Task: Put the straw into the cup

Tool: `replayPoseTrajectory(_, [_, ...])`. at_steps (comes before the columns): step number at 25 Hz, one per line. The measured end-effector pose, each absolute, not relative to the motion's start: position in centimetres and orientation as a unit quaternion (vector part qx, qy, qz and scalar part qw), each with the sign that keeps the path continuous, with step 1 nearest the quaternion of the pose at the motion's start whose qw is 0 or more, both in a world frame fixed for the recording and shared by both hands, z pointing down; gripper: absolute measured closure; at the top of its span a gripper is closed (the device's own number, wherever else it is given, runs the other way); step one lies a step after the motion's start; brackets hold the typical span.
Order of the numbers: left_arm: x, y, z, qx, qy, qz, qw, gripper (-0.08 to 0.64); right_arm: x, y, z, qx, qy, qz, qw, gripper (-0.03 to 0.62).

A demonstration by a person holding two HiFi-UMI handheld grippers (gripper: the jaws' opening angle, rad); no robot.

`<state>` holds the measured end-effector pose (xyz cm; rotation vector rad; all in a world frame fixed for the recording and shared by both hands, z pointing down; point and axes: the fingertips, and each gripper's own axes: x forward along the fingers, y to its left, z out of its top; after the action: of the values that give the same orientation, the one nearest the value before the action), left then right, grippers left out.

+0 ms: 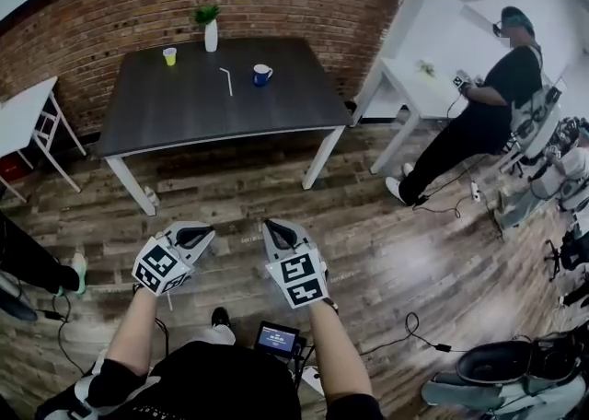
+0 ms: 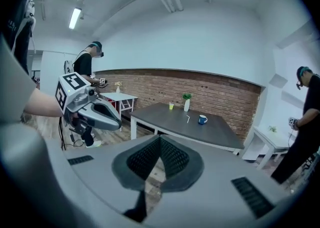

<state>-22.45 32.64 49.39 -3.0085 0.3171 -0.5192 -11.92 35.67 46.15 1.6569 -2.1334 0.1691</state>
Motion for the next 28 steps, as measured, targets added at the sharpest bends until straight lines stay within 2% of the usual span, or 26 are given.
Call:
replayPoseTrajectory(5, [-22.5,26.4,48.8,-0.98,0.1,-0.166,0.042,0.558,-12.2,31.4,46.5,0.61,-0.76,0.076,0.211,0.601])
replayPoseTrajectory(17, [-17.4,18.2,51.2,-0.982,0.087,-0.168,0.009,0.558,-6.9,22.4,48.6,0.609,-0.759,0.098,0.208,0.601])
replayPoseTrajectory(28, [-7.9,4.8,49.9,-0.973,0.145,-0.18,0.0,0.557,2.1,8.1,47.7,0.559,-0.8,0.084,0.201,0.601])
